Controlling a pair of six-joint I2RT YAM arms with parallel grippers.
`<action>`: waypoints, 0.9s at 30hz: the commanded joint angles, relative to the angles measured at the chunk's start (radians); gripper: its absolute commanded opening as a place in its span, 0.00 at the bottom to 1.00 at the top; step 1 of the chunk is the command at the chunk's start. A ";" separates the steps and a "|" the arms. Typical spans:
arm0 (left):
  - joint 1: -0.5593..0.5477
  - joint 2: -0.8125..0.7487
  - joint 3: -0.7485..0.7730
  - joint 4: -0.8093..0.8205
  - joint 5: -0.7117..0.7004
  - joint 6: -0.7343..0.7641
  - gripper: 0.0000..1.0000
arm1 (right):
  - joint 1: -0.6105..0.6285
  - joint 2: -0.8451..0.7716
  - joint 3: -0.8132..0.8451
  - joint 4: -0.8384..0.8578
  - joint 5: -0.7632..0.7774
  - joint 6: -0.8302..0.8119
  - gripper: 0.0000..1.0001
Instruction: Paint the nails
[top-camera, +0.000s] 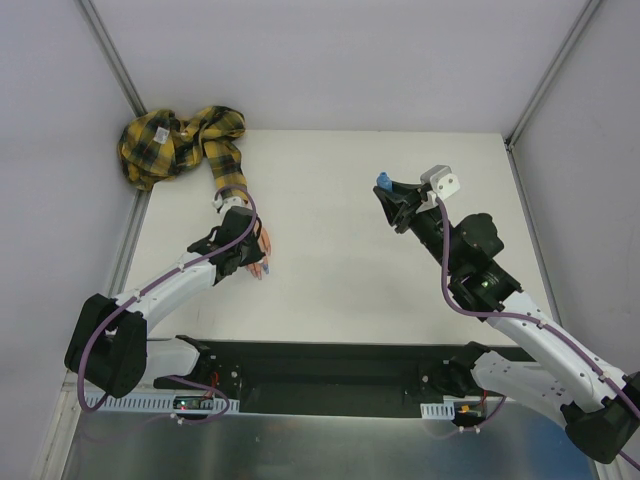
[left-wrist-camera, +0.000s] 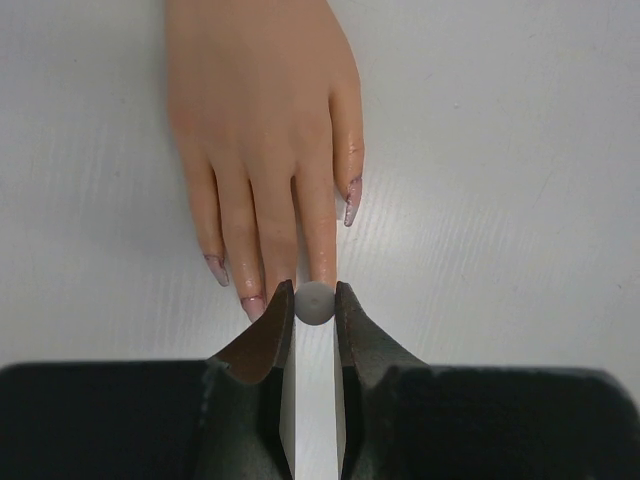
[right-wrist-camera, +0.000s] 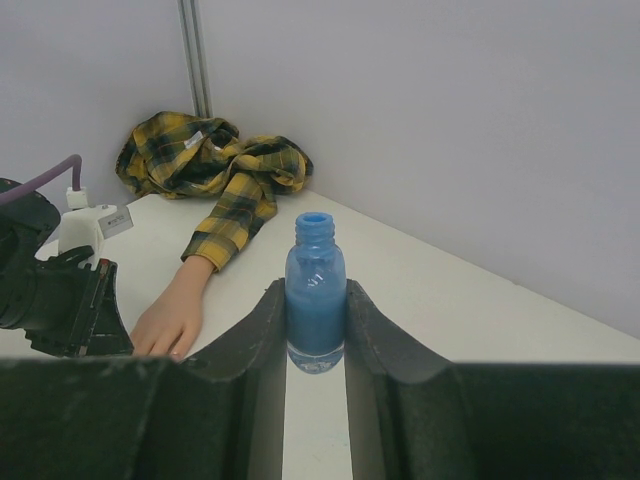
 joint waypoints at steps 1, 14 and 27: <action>0.009 -0.003 0.033 0.032 0.066 0.015 0.00 | -0.006 -0.010 0.016 0.078 -0.011 0.015 0.00; 0.009 -0.003 0.033 0.030 -0.010 0.007 0.00 | -0.006 -0.006 0.018 0.078 -0.011 0.015 0.00; 0.009 -0.043 0.004 -0.010 -0.008 0.004 0.00 | -0.003 -0.015 0.013 0.078 -0.011 0.015 0.00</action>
